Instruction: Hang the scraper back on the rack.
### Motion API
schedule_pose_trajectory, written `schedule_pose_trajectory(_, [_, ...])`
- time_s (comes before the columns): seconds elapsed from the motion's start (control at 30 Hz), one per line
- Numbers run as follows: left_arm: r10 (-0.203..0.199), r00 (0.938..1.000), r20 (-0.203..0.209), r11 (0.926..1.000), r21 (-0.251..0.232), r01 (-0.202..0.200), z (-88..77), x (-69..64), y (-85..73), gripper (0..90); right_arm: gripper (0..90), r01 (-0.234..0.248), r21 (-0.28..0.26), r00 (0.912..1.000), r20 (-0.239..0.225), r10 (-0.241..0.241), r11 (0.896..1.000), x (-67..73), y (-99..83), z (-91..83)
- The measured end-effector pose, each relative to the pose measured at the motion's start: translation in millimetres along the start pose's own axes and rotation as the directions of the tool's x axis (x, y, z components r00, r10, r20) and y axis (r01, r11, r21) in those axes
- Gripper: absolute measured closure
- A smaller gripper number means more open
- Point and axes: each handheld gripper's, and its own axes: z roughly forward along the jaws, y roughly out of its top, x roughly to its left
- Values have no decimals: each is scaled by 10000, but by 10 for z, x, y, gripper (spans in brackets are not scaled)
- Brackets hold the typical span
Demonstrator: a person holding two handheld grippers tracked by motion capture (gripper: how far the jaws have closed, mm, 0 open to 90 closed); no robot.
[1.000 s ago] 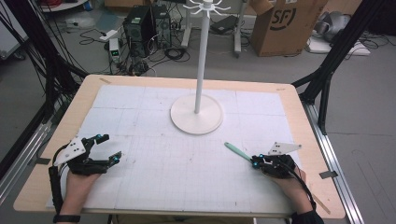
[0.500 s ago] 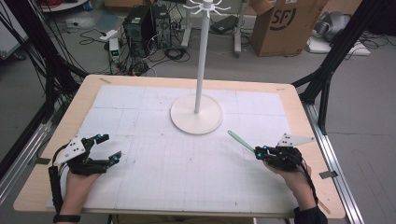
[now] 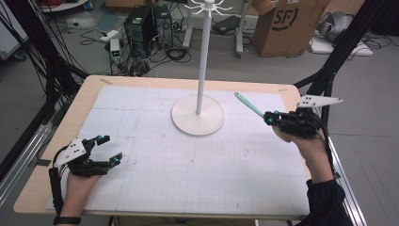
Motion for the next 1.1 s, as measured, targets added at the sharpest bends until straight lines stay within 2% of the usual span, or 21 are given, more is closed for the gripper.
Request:
schedule_pose_trajectory(0.03, [1,10000,1,10000,-4,-1,0,0,0,159,813,0,0,10000,0,0,10000,0,0,0])
schedule_pose_trajectory(0.13, [8,10000,2,10000,9,-8,-1,3,0,159,813,5,-157,10000,-47,-5,9999,-42,294,-69])
schedule_pose_trajectory(0.2, [-8,10000,-13,10000,3,8,1,2,0,159,813,88,-199,10000,-12,-89,9998,-49,366,-82])
schedule_pose_trajectory(0.23, [-13,10000,-15,10000,4,13,1,2,0,159,813,85,-263,9999,-125,-88,9996,-56,507,-105])
schedule_pose_trajectory(0.27, [-15,10000,-14,10000,1,15,0,2,0,159,813,85,-263,9999,-125,-88,9996,-56,507,-105])
schedule_pose_trajectory(0.33, [-13,10000,-13,10000,-2,13,0,2,0,159,814,194,-401,9997,-156,-200,9990,-54,643,-123])
schedule_pose_trajectory(0.37, [-9,10000,-13,10000,1,9,0,2,0,159,814,278,-476,9995,-136,-285,9985,-46,770,-139])
schedule_pose_trajectory(0.4, [-13,10000,-11,10000,0,13,1,2,0,159,814,278,-476,9995,-136,-285,9985,-46,770,-139])
schedule_pose_trajectory(0.43, [-12,10000,-15,10000,-6,12,1,2,0,159,814,262,-542,9995,-155,-271,9982,-41,884,-152])
schedule_pose_trajectory(0.53, [-1,10000,-6,10000,8,1,0,3,0,159,814,332,-670,9993,-158,-343,9972,-38,1043,-169])
schedule_pose_trajectory(0.73, [-19,10000,-34,10000,10,19,1,2,0,160,814,322,-995,9991,-254,-349,9945,-8,1296,-232])
schedule_pose_trajectory(0.77, [-17,10000,-36,10000,13,17,1,4,0,159,814,418,-1065,9985,-305,-453,9934,13,1399,-250])
schedule_pose_trajectory(0.93, [-8,10000,-41,10000,8,8,1,4,0,159,814,478,-1116,9980,-349,-519,9926,64,1551,-275])
schedule_pose_trajectory(1.0, [2,10000,-44,10000,10,-2,2,2,1,159,814,577,-1337,9973,-381,-634,9893,87,1657,-304])
schedule_pose_trajectory(1.1, [-2,10000,-43,10000,8,2,2,2,1,159,814,541,-1350,9979,-293,-586,9894,106,1715,-330])
